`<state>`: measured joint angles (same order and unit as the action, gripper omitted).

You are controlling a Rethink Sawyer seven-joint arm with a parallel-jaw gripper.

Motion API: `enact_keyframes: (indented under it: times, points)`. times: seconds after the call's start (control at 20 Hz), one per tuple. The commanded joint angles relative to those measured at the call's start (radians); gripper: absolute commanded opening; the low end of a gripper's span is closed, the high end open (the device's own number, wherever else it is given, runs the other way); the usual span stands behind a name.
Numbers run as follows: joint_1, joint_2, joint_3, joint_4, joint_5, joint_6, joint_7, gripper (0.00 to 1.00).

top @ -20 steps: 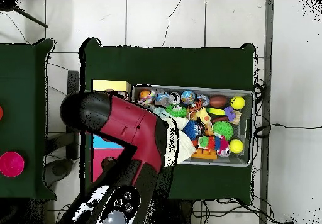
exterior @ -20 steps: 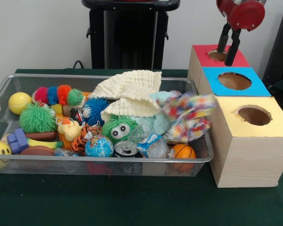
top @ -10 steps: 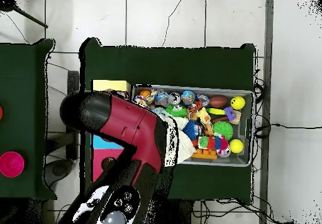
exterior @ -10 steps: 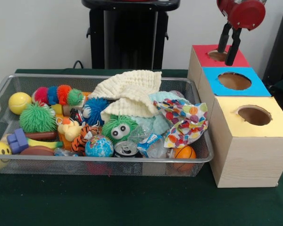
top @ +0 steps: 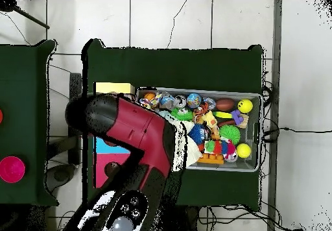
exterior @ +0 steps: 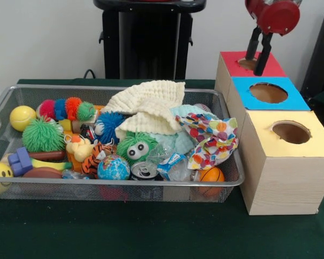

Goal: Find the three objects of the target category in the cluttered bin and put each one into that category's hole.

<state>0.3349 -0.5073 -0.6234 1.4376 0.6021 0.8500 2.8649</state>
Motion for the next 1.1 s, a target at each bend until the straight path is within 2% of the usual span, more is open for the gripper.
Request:
enact_keyframes:
  times: [0.05,0.55,1.1]
  points:
    - [-0.112,0.042,0.091,-0.029,-0.115,0.094,-0.047,1.0]
    - [-0.27,0.111,0.181,-0.182,-0.218,0.129,-0.145,1.0]
    - [-0.286,0.226,0.222,-0.379,-0.241,0.211,-0.009,1.0]
